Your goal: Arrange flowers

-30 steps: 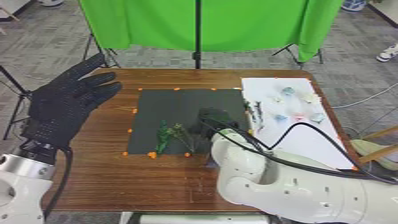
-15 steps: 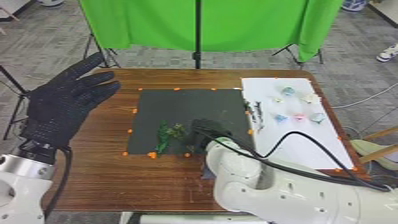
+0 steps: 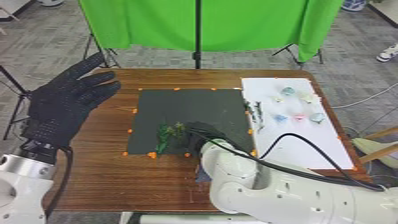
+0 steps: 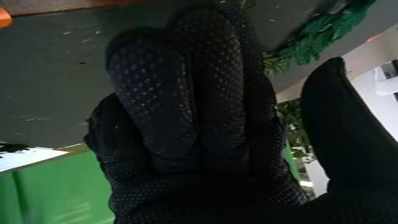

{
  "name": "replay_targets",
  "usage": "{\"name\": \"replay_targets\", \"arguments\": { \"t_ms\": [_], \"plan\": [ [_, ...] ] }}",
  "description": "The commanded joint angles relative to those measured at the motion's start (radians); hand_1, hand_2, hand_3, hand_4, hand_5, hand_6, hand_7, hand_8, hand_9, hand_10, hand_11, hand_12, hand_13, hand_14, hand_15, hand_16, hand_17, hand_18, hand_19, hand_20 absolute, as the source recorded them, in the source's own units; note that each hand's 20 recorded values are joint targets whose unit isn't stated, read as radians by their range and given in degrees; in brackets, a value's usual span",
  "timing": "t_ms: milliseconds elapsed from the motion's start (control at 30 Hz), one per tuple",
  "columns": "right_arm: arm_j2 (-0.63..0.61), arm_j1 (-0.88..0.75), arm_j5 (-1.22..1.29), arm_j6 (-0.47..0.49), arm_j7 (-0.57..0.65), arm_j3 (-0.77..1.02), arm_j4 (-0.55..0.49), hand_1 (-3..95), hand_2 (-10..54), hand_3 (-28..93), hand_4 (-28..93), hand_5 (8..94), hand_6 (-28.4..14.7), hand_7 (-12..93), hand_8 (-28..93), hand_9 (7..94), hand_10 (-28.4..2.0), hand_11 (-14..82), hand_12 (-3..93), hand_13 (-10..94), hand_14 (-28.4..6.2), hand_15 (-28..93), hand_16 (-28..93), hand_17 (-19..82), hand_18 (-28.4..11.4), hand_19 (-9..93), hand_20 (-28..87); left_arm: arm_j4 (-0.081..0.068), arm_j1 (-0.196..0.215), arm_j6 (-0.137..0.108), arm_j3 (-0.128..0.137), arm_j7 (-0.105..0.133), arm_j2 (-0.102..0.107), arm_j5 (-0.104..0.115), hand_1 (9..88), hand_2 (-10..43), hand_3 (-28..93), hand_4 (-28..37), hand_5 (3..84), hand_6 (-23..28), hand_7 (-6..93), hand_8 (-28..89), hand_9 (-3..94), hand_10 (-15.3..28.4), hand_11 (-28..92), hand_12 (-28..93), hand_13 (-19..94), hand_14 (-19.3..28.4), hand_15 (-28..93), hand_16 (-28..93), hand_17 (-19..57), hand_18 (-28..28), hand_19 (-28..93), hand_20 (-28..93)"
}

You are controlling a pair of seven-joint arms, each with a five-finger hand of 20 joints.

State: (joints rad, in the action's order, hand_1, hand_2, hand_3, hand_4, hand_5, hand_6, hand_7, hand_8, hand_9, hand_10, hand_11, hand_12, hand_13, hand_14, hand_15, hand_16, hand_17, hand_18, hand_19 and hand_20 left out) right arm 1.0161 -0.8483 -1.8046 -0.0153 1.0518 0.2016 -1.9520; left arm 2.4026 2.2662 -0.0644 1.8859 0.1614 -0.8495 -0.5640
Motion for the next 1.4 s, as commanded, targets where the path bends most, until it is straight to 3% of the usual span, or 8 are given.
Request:
{"name": "replay_targets", "arguments": {
  "t_ms": [33,100,300,467,600,800,1000,1400],
  "plan": [
    [-0.017,0.018,-0.092,-0.03,0.026,-0.022,-0.026,26.0,8.6,69,-22,88.0,-2.1,13,-12,93.7,-13.0,33.3,18.9,85,-12.5,59,18,48,-25.4,93,36,0.0,0.014,-0.009,0.004,-0.024,-0.013,0.004,23.2,7.2,77,-24.6,32.4,7.9,16.7,-11,30.2,20.7,25,11,23,28.0,44,-7,-11.2,28.4,57,1],
    [-0.038,0.001,-0.086,-0.014,0.015,0.005,-0.05,26.0,8.5,69,-21,88.8,-2.0,14,-12,93.7,-12.8,34.1,18.7,85,-12.3,59,18,49,-25.2,93,37,0.007,0.027,-0.018,0.017,-0.038,-0.019,0.001,23.2,7.3,77,-24.6,32.4,7.9,16.7,-11,30.2,20.7,25,11,23,28.0,44,-7,-11.1,28.4,57,1],
    [-0.129,-0.054,-0.068,-0.052,-0.013,0.105,-0.118,25.8,8.1,69,-21,91.2,-1.8,16,-11,93.7,-12.8,36.7,17.5,87,-11.9,59,19,50,-25.4,93,38,0.025,0.091,-0.051,0.045,-0.015,-0.023,0.009,23.3,7.3,77,-24.6,32.4,7.9,16.7,-11,30.2,20.8,25,11,23,28.0,44,-7,-11.1,28.4,57,1],
    [-0.221,-0.134,-0.075,-0.104,-0.014,0.24,-0.147,25.8,7.8,69,-21,91.0,-1.9,16,-11,93.7,-12.8,36.4,17.3,87,-11.8,59,19,50,-25.3,93,38,0.031,0.116,-0.056,0.059,-0.016,-0.036,0.008,23.2,7.2,77,-24.6,32.4,7.9,16.8,-11,30.2,20.9,25,11,23,28.1,44,-7,-11.1,28.4,57,1],
    [-0.285,-0.202,-0.073,-0.133,0.021,0.351,-0.116,25.9,7.3,69,-21,84.5,-3.0,15,-11,93.5,-13.2,30.4,18.4,85,-12.4,57,18,50,-24.9,93,35,0.029,0.126,-0.059,0.061,-0.011,-0.039,0.012,23.3,7.3,77,-24.7,32.4,7.9,16.7,-11,30.3,20.9,25,11,23,28.0,44,-7,-11.1,28.4,57,1],
    [-0.353,-0.205,-0.112,-0.163,0.066,0.371,-0.038,26.7,5.0,70,-21,72.6,-4.9,12,-11,88.2,-15.3,25.1,17.9,81,-14.3,52,16,46,-24.6,93,18,0.034,0.147,-0.081,0.064,-0.009,-0.052,0.018,23.3,7.3,77,-24.6,32.4,7.9,16.7,-11,30.2,20.8,25,11,23,28.1,44,-7,-11.1,28.4,57,1],
    [-0.338,-0.133,-0.11,-0.14,0.091,0.295,0.048,27.4,1.6,70,-22,56.6,-6.8,9,-10,84.1,-16.7,25.5,17.4,80,-14.1,53,15,46,-24.3,93,15,0.028,0.12,-0.079,0.035,-0.002,-0.041,0.02,23.3,7.4,77,-24.6,32.4,7.9,16.8,-11,30.2,20.7,25,11,23,28.0,44,-7,-11.1,28.4,57,1],
    [-0.223,-0.028,-0.115,-0.1,0.111,0.171,0.164,27.5,-1.7,67,-23,52.8,-7.2,9,-10,82.4,-16.8,27.0,17.0,80,-13.6,54,15,46,-24.2,93,15,0.025,0.101,-0.073,0.022,-0.009,-0.047,0.019,23.3,7.4,77,-24.5,32.2,7.8,16.7,-11,30.1,20.7,25,11,23,28.0,44,-7,-11.1,28.4,57,1]
  ]
}}
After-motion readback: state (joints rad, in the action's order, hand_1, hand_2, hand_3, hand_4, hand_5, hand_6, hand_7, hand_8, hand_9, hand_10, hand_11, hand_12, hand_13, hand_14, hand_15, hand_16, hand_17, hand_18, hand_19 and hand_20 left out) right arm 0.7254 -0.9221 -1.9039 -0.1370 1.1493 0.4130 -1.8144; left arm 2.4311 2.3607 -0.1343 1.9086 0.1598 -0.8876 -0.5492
